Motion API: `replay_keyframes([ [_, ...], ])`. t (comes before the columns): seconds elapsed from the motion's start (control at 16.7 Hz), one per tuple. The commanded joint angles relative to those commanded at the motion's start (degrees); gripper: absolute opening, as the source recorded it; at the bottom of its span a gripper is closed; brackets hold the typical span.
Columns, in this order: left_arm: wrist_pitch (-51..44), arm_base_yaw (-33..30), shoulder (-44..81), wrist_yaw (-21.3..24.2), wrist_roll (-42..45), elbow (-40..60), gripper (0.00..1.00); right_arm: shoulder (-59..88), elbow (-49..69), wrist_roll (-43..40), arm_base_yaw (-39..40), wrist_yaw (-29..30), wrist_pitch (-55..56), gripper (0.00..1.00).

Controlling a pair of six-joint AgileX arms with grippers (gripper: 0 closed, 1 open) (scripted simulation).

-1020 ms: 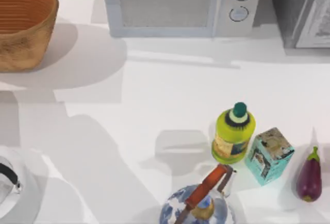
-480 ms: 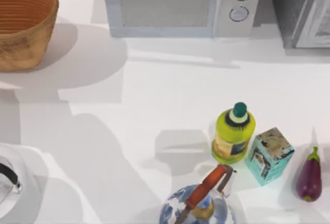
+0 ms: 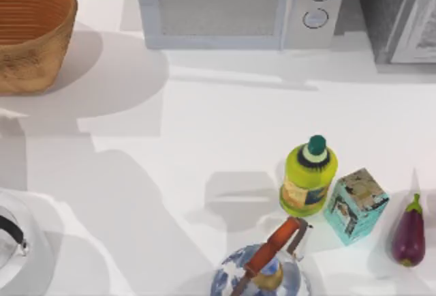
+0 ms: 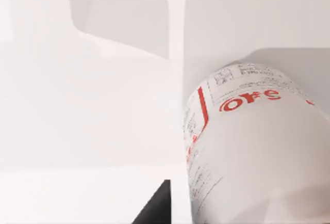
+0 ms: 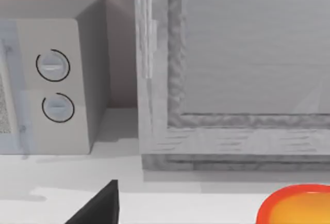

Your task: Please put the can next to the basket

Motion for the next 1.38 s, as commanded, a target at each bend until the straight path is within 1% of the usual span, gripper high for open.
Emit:
replay_keyframes([
  [0.06, 0.00, 0.00, 0.00, 0.00, 0.00, 0.00, 0.98, 0.00, 0.00, 0.00, 0.00, 0.00, 0.00, 1.00],
  [0.12, 0.00, 0.00, 0.00, 0.00, 0.00, 0.00, 1.00, 0.00, 0.00, 0.00, 0.00, 0.00, 0.00, 1.00],
  [0.66, -0.09, 0.20, -0.04, 0.04, 0.16, 0.00, 1.00, 0.00, 0.00, 0.00, 0.00, 0.00, 0.00, 1.00],
  [0.9, -2.22, 4.67, -1.37, 1.15, 3.69, 1.02, 1.00, 0.00, 0.00, 0.00, 0.00, 0.00, 0.00, 1.00],
  [1.02, -3.21, 6.34, -1.58, 0.94, 4.35, 3.11, 1.00, 0.00, 0.00, 0.00, 0.00, 0.00, 0.00, 1.00],
  [1.14, -4.62, 5.67, -1.27, 0.26, 3.32, 5.43, 1.00, 0.00, 0.00, 0.00, 0.00, 0.00, 0.00, 1.00],
  [1.38, -8.19, 0.42, -1.55, -0.03, 0.17, 6.74, 1.00, 0.00, 0.00, 0.00, 0.00, 0.00, 0.00, 1.00],
])
